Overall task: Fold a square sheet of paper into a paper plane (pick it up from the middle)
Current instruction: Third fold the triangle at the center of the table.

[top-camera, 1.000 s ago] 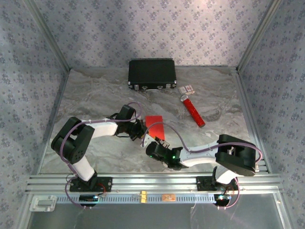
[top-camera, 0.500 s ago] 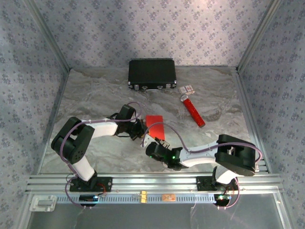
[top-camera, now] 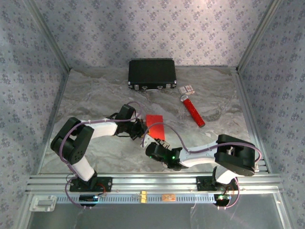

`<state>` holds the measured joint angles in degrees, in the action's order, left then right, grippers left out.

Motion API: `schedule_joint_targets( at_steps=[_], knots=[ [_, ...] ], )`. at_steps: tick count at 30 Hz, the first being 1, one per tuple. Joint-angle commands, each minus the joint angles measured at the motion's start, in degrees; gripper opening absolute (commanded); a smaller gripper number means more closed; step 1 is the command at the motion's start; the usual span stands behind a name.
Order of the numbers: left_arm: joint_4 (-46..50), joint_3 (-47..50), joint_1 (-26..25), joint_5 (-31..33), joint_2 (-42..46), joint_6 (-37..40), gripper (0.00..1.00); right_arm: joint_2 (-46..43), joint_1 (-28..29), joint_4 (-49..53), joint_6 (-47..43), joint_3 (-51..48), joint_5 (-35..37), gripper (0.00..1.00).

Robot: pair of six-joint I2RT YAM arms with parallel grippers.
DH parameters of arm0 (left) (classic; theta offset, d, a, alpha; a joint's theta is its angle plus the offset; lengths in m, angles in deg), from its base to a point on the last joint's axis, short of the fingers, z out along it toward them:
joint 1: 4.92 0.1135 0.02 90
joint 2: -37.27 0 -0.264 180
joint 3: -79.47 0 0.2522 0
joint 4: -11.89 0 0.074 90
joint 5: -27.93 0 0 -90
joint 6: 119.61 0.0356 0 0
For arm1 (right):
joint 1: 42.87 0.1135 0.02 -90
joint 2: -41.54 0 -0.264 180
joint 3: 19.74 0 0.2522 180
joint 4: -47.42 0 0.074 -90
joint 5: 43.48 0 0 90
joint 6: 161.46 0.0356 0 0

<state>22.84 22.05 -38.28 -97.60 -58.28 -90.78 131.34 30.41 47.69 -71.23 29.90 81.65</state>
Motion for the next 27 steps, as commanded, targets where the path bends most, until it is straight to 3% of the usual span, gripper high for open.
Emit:
schedule_joint_targets(
  at_steps=[1, 14, 17, 19, 24, 27],
  knots=[
    [0.35, 0.51, 0.30, -0.77, 1.77, -0.01, 0.00, -0.93, 0.22, 0.69, 1.52, 0.29, -0.42, 0.14],
    [0.36, 0.59, 0.27, -0.77, 2.15, 0.04, 0.03, -1.56, -0.50, 1.08, 3.67, 0.09, -2.73, 0.07],
    [2.28, 0.21, 0.53, -0.41, 2.78, 1.40, 0.26, -2.48, -1.16, 1.10, 4.89, -0.34, -4.15, 0.06],
    [3.83, 0.16, 1.03, 0.65, 3.91, 2.08, 0.32, -3.51, -1.76, 0.81, 5.98, -0.82, -5.91, 0.05],
    [7.33, 0.61, 3.36, 2.83, 8.17, 3.61, 0.43, -6.49, -6.60, 0.81, 10.31, -2.32, -19.97, 0.06],
    [8.67, 0.48, 4.81, 2.92, 9.90, 4.28, 0.45, -7.65, -9.97, 0.89, 11.89, -2.87, -29.32, 0.06]
  ],
)
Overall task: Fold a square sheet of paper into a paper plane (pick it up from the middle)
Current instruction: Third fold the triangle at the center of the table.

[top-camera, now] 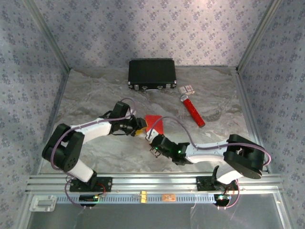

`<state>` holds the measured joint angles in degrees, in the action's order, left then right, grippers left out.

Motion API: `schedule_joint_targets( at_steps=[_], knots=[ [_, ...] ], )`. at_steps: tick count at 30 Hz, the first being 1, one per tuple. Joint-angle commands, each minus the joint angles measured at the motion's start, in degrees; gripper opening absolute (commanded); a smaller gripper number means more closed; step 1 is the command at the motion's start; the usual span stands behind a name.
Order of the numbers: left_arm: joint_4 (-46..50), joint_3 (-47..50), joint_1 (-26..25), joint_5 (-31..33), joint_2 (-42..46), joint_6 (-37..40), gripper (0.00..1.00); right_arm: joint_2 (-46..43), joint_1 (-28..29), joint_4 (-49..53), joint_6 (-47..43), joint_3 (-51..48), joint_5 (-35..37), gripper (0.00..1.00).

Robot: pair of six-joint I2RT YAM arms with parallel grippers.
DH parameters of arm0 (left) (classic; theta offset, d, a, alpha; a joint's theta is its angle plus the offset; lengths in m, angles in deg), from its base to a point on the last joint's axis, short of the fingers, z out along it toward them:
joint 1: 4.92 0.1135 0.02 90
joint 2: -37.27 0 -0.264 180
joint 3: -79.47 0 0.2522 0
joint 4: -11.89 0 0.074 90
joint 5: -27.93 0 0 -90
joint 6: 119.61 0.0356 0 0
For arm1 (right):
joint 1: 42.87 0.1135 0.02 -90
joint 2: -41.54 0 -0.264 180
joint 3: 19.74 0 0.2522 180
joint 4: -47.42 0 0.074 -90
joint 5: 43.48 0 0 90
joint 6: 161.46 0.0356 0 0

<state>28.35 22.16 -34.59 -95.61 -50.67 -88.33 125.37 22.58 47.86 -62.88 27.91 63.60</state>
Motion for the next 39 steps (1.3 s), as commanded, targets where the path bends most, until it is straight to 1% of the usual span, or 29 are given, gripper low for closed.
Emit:
schedule_joint_targets(
  at_steps=[1, 6, 10, 12, 14, 17, 19, 24, 29, 32, 36, 39],
  knots=[
    [3.43, 0.23, 1.49, 0.78, 2.54, 2.01, 0.45, -1.95, -3.07, 0.76, 4.53, -0.85, -13.42, 0.05],
    [4.15, -0.63, 2.66, -0.15, 3.28, 2.90, 0.45, -3.04, -7.54, 1.12, 8.19, -0.67, -24.08, 0.06],
    [5.88, -3.07, 2.94, -0.74, 2.79, 5.04, 0.44, -3.04, -11.35, 1.95, 11.58, -0.30, -32.78, 0.07],
    [7.09, -4.82, 2.97, -0.83, 2.04, 6.27, 0.44, -3.06, -12.49, 1.22, 12.96, -0.83, -35.27, 0.07],
    [8.09, -6.81, 2.95, -1.06, 0.96, 7.39, 0.43, -3.14, -12.78, 0.68, 13.54, -1.19, -35.83, 0.07],
    [8.78, -9.71, 3.00, -2.50, -1.45, 9.06, 0.41, -2.87, -13.06, 0.06, 14.10, -1.63, -38.17, 0.07],
    [9.22, -11.83, 2.91, -3.72, -3.73, 10.18, 0.38, -2.03, -13.57, -0.64, 15.22, -1.85, -41.14, 0.07],
    [11.57, -16.78, 2.26, -5.26, -9.27, 12.79, 0.29, -0.36, -13.50, -2.25, 16.27, -1.94, -40.98, 0.08],
    [16.31, -21.30, 0.19, -4.33, -14.91, 16.81, 0.22, 0.52, -13.46, -2.76, 16.38, -0.95, -40.53, 0.08],
    [18.07, -22.77, -1.06, -2.96, -17.92, 18.40, 0.20, 1.29, -13.60, -2.87, 16.16, -0.50, -40.37, 0.08],
    [19.89, -24.17, -2.03, -1.35, -21.15, 19.96, 0.15, 1.88, -13.86, -2.94, 16.38, -0.09, -40.28, 0.08],
    [23.24, -25.25, -2.66, 2.87, -22.80, 22.31, 0.13, 2.37, -14.79, -3.91, 17.48, -0.19, -40.90, 0.08]
  ],
)
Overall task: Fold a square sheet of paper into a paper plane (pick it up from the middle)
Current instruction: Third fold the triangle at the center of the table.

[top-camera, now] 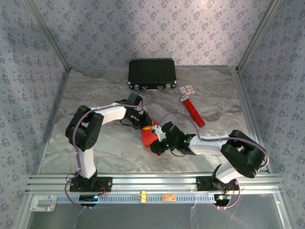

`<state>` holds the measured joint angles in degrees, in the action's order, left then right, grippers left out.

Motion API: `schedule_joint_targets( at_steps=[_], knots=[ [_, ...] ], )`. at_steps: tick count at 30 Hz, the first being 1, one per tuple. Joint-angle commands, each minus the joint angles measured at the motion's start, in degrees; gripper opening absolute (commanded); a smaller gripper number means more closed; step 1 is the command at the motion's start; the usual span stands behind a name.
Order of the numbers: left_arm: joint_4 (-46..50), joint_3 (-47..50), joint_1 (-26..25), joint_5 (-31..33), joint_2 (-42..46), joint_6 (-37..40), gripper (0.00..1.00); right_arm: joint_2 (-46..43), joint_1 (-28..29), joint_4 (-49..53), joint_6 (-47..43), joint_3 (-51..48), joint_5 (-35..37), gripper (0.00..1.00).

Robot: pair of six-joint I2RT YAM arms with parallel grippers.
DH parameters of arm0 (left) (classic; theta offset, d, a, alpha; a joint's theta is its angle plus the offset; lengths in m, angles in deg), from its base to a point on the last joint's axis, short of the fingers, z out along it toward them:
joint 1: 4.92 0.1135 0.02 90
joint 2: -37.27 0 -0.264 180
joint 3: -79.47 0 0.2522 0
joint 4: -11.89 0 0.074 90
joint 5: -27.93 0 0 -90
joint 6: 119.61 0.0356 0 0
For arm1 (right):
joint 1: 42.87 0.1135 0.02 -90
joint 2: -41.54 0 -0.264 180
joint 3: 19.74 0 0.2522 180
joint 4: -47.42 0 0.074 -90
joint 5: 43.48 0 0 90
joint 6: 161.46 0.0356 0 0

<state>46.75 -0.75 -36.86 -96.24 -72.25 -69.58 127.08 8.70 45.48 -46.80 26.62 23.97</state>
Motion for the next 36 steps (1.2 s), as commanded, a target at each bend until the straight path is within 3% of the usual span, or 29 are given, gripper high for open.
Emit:
schedule_joint_targets(
  at_steps=[1, 21, 36],
  knots=[
    [5.38, -2.51, -0.45, 3.90, -1.92, 4.08, 0.12, 1.01, -1.39, -1.77, 1.74, 1.21, -1.63, 0.07],
    [3.83, -2.45, -1.10, 2.54, -5.18, 4.87, 0.11, 4.73, -6.51, 2.56, -1.24, 3.85, -0.11, 0.07],
    [2.71, -2.19, -1.09, 1.82, -4.46, 3.45, 0.10, 5.10, -6.57, 7.24, -2.34, 5.17, 3.62, 0.07]
  ],
)
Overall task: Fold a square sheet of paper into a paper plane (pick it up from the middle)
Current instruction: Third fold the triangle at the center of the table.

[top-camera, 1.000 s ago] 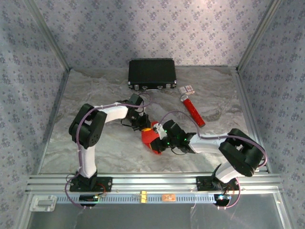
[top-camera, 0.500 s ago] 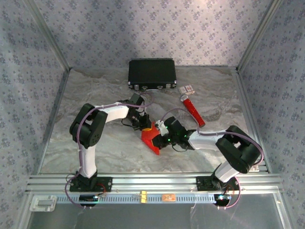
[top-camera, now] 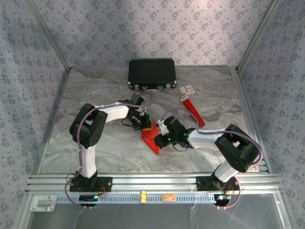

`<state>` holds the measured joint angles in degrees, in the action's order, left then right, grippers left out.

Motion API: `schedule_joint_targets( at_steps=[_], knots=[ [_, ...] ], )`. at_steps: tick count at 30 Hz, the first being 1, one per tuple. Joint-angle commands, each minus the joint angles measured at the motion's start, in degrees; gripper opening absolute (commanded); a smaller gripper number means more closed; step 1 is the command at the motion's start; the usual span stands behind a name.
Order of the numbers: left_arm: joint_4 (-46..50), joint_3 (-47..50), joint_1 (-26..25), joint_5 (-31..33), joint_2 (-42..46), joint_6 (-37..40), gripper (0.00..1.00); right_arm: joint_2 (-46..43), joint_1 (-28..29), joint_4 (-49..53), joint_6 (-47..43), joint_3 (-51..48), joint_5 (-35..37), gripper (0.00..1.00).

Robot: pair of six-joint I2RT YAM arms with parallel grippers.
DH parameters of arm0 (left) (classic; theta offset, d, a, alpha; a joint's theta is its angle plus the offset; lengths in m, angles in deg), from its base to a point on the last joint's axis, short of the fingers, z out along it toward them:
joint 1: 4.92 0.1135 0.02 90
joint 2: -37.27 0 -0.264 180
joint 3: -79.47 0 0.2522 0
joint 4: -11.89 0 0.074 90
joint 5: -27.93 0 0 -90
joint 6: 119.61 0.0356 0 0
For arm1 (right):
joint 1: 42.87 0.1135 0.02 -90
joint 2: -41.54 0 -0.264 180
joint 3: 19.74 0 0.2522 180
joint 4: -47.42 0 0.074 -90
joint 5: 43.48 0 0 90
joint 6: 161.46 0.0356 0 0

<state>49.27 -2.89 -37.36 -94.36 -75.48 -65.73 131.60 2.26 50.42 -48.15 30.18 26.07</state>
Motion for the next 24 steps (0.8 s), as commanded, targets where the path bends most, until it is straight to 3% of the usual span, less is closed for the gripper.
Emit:
schedule_joint_targets(
  at_steps=[1, 24],
  knots=[
    [0.11, 0.09, -0.56, -0.05, -1.14, -0.48, 0.11, 0.55, -0.02, 2.27, -0.86, 1.39, 1.95, 0.07],
    [-0.78, 0.57, -0.56, -0.16, -0.60, -1.36, 0.11, 0.75, 0.32, 4.58, -1.47, 2.18, 5.42, 0.07]
  ],
)
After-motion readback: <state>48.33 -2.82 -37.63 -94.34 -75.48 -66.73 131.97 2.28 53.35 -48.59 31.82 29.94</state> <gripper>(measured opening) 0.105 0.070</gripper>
